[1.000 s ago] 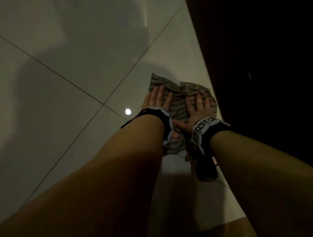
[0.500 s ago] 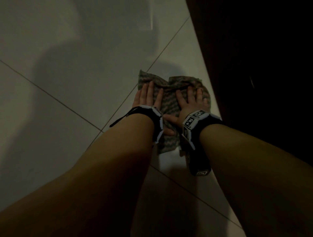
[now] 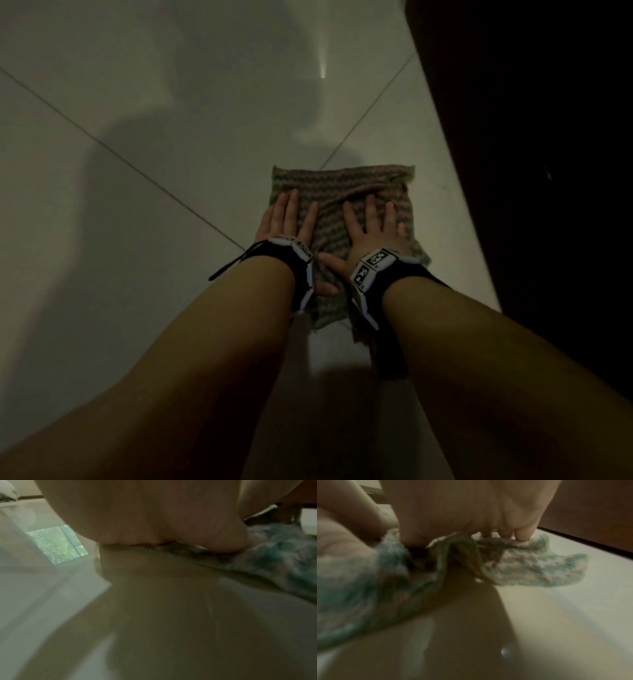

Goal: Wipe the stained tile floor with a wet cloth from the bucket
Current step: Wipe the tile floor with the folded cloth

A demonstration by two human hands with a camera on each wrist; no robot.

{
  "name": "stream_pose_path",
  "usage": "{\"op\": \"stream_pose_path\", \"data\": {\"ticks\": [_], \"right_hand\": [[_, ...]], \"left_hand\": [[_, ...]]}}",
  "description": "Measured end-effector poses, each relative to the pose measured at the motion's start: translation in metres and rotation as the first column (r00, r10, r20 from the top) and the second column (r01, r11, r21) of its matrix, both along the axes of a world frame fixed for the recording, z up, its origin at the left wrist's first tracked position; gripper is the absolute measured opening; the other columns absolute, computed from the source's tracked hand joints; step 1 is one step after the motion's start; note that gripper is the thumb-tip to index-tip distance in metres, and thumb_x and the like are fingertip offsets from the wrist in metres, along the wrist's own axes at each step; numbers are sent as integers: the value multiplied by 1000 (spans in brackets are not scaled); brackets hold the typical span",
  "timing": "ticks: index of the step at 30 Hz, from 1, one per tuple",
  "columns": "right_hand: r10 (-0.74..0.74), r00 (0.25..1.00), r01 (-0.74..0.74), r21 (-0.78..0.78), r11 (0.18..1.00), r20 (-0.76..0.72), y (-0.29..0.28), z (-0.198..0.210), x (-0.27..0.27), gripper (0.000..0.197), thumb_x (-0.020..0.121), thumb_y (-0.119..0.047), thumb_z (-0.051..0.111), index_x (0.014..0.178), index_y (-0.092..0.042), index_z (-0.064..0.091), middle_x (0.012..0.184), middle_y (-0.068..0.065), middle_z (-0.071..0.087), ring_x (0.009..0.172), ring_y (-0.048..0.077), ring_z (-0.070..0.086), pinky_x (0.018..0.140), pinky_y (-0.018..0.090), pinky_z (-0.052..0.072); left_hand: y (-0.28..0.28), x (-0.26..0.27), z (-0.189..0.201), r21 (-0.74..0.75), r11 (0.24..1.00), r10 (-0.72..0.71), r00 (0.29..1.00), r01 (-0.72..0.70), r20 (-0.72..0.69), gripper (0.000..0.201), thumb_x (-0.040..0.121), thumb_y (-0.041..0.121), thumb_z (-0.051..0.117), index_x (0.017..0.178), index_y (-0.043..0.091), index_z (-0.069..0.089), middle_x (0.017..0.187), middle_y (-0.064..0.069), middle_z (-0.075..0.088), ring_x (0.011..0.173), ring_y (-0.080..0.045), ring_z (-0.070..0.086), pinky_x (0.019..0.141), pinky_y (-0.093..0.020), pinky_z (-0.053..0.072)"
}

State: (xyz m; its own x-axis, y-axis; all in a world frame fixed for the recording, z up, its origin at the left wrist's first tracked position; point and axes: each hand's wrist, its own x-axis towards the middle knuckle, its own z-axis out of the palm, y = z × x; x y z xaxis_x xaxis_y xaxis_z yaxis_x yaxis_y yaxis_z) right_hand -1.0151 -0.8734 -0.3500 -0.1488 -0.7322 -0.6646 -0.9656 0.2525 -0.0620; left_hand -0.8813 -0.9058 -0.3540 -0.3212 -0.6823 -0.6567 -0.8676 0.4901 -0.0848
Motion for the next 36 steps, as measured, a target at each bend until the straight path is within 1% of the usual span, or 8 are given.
{"op": "stream_pose_path", "data": {"ticks": [7,13,19,25,28,31,33,36], "right_hand": [[79,997,-78,28,997,-26,-6,2,55,101,76,-80,35,146,-36,-21,157,2,-28,145,34,-21,119,49,-1],[145,989,-143,74,987,-21,5,5,124,102,75,-80,36,146,-35,-22,156,2,-30,145,34,-22,118,49,-3],[245,969,-244,57,968,-20,9,2,193,102,76,-80,35,146,-33,-22,156,3,-30,144,35,-22,119,50,-5],[331,944,-330,49,943,-6,21,1,254,102,76,-80,35,146,-33,-23,155,4,-32,144,36,-23,118,50,-7],[355,935,-355,56,933,7,34,1,268,102,76,-80,34,145,-34,-24,154,3,-33,144,35,-24,119,49,-7],[370,929,-370,74,926,18,52,2,278,102,76,-80,35,145,-34,-24,154,3,-34,143,34,-25,120,48,-7],[379,925,-379,90,921,24,64,4,282,103,76,-79,37,145,-33,-25,153,4,-35,143,35,-26,119,48,-7],[377,925,-380,132,915,49,79,9,281,105,77,-76,43,145,-33,-25,153,5,-35,143,35,-26,119,47,-7]], "left_hand": [[11,66,-7,-34,999,30,997,-33,-77,140,56,91,48,148,18,-28,155,-17,-32,146,-33,-25,121,-46,-10],[26,135,-5,-11,999,46,998,-46,-33,139,58,89,49,148,16,-28,154,-18,-33,145,-33,-26,119,-44,-13],[38,208,-6,3,992,122,992,-122,-13,140,56,90,49,148,17,-29,154,-18,-34,145,-34,-26,121,-46,-10],[55,268,-5,19,982,189,982,-190,21,140,57,90,50,147,17,-30,154,-17,-34,145,-34,-27,121,-46,-10],[68,287,-2,45,978,204,978,-205,32,141,57,90,50,147,17,-31,153,-18,-35,145,-34,-27,122,-46,-9],[81,295,4,104,970,212,975,-218,65,142,59,86,55,146,15,-32,153,-19,-36,145,-35,-27,122,-47,-9],[92,299,10,131,967,212,974,-221,78,142,60,84,58,146,14,-31,153,-19,-35,145,-35,-27,121,-45,-11],[105,300,17,123,967,211,973,-221,92,140,63,80,60,147,12,-29,154,-20,-33,146,-35,-24,120,-43,-11]]}}
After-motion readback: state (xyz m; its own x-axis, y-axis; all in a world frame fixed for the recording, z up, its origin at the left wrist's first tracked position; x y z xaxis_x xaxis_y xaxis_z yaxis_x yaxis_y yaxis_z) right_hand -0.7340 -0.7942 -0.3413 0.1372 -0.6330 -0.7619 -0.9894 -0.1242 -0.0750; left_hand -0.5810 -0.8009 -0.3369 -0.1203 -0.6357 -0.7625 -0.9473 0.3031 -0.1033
